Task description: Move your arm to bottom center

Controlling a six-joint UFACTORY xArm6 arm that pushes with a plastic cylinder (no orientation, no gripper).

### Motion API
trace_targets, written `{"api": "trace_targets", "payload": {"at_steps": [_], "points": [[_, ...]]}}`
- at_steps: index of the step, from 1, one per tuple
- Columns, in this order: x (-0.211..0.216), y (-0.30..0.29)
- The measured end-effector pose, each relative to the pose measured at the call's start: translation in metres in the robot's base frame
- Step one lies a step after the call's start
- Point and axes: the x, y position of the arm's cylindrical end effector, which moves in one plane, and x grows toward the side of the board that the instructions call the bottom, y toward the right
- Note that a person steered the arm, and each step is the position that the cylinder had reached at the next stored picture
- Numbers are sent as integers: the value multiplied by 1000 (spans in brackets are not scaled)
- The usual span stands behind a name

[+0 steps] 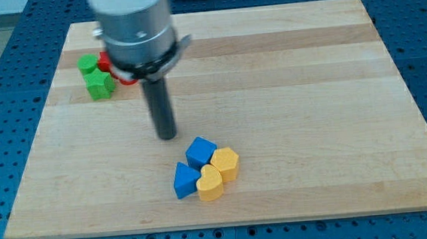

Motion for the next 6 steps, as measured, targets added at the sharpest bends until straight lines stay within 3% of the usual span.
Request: {"api": "trace_targets", "payload": {"at_steps": [1,2,3,5,6], "points": [[47,-43],[96,-36],[121,16],[122,40],[122,89]]}}
